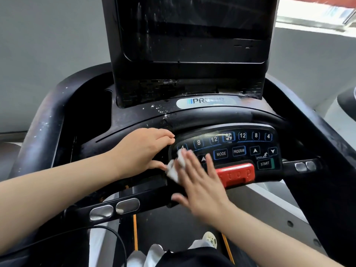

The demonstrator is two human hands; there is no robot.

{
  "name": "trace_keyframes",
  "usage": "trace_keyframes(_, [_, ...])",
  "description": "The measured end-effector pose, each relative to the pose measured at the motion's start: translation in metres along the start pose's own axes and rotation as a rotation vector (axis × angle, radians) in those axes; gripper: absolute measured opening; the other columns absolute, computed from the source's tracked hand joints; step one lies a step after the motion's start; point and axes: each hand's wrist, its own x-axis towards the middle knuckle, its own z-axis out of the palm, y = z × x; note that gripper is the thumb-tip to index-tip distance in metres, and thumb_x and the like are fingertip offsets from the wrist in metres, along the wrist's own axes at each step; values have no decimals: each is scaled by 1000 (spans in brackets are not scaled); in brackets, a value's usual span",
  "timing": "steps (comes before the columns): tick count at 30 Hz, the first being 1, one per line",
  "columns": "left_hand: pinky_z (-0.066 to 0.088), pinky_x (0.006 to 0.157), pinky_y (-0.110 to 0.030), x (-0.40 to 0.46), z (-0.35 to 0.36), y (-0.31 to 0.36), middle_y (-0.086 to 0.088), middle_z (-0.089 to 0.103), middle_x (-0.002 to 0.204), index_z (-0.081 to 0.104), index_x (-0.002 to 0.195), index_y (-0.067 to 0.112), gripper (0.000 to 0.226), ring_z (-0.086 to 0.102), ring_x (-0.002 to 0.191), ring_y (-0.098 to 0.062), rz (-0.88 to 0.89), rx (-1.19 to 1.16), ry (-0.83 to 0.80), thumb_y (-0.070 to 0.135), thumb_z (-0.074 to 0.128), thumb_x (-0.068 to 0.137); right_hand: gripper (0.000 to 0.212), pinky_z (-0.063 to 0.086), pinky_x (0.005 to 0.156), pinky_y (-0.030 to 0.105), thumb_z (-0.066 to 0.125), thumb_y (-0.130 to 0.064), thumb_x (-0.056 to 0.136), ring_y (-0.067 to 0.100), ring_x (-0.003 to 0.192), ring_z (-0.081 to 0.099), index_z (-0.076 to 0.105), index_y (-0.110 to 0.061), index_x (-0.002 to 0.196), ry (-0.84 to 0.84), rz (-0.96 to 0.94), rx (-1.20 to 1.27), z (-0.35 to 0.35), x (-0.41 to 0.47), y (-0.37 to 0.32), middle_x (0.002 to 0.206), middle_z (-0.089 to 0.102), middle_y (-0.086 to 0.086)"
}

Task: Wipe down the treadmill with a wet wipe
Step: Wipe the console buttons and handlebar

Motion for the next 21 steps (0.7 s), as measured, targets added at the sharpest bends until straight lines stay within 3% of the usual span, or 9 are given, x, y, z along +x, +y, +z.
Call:
trace_keyframes(3, [56,72,-36,0,3,-1,-9,66,111,66,104,5,76,69,89,-26,1,17,3,42,90,43,76,3,114,51,25,-63,86,21,146,-2,27,-14,144,-38,-173,-100,5,-16,14,152,28,6])
trace_keyframes(8, [58,69,-38,0,5,-1,-10,65,112,65,105,4,76,68,86,-28,3,13,18,40,91,44,73,6,114,53,9,-59,95,21,146,-1,19,-9,146,-32,239,27,-7,9,27,153,21,10])
trace_keyframes(12, [58,70,-37,0,5,0,-10,65,112,64,105,4,73,68,86,-28,9,-2,24,37,91,46,75,12,113,48,27,-61,87,23,146,7,28,-12,143,-70,-100,68,3,-19,-3,153,27,10])
trace_keyframes(14, [58,71,-39,0,4,-1,-11,65,113,64,106,4,72,68,90,-28,18,-9,27,36,91,48,63,21,112,43,35,-53,87,21,141,24,35,-16,138,-45,-224,110,-5,-26,7,149,37,5])
trace_keyframes(16, [57,73,-40,-1,4,-2,-11,65,114,64,107,4,71,67,94,-28,29,-9,25,36,91,49,53,29,108,34,47,-32,83,19,131,39,40,-16,134,0,-245,294,-14,-25,15,144,45,4])
trace_keyframes(18, [57,75,-40,-1,4,-4,-11,64,115,63,108,4,71,67,96,-28,35,-7,19,36,90,50,64,34,102,24,53,-10,70,18,120,48,44,-15,132,-14,-159,600,-21,-24,16,139,50,3])
trace_keyframes(21, [57,77,-40,-3,4,-5,-11,63,117,62,110,5,71,66,97,-28,40,-7,12,37,89,52,52,35,95,9,57,-10,72,3,106,54,58,-30,119,-41,114,948,-29,-22,13,115,62,-19])
